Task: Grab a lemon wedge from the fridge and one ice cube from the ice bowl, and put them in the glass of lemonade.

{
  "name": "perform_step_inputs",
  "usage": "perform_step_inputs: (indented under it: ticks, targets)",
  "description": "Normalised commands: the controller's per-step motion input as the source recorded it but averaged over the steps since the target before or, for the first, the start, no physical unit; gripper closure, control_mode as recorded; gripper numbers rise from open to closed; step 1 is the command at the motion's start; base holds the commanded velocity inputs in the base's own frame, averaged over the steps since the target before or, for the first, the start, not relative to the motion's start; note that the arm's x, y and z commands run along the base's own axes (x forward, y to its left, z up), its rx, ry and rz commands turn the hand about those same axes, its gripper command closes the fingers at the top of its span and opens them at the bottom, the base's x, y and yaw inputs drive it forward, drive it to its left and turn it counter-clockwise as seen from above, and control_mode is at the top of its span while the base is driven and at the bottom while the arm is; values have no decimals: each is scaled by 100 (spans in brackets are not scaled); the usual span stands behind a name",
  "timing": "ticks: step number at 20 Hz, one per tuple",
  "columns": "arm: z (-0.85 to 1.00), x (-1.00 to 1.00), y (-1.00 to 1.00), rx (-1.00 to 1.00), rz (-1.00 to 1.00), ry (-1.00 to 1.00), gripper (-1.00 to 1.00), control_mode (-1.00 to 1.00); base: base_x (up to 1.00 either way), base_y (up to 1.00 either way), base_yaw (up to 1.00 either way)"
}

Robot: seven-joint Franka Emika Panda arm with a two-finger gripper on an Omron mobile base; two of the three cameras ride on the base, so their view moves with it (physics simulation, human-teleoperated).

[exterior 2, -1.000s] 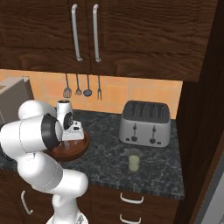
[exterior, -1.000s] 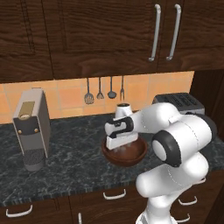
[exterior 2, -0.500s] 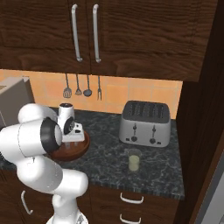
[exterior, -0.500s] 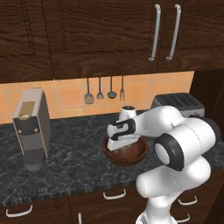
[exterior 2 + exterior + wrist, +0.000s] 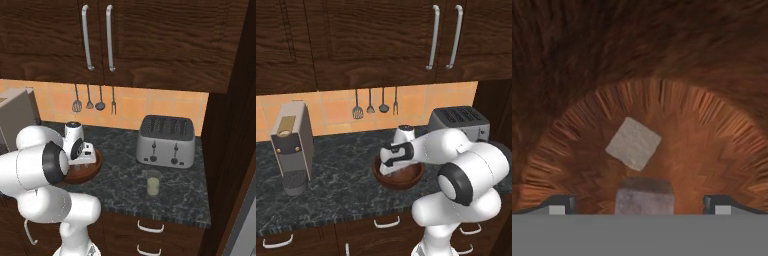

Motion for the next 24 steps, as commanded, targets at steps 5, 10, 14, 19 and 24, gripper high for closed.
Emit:
perform_step_inputs:
  ticks: [5,10,14,19,24]
  targets:
    - [-1,0,0,0,0,-2,-100,-100,0,0,0]
    - [-4,0,2,0,0,0,-100,-100,0,0,0]
    - [-4,23,19,0,0,0,-100,-100,0,0,0]
    - [0,2,1,0,0,0,100,-100,0,0,0]
    - [0,-2,0,0,0,0,100,-100,0,0,0]
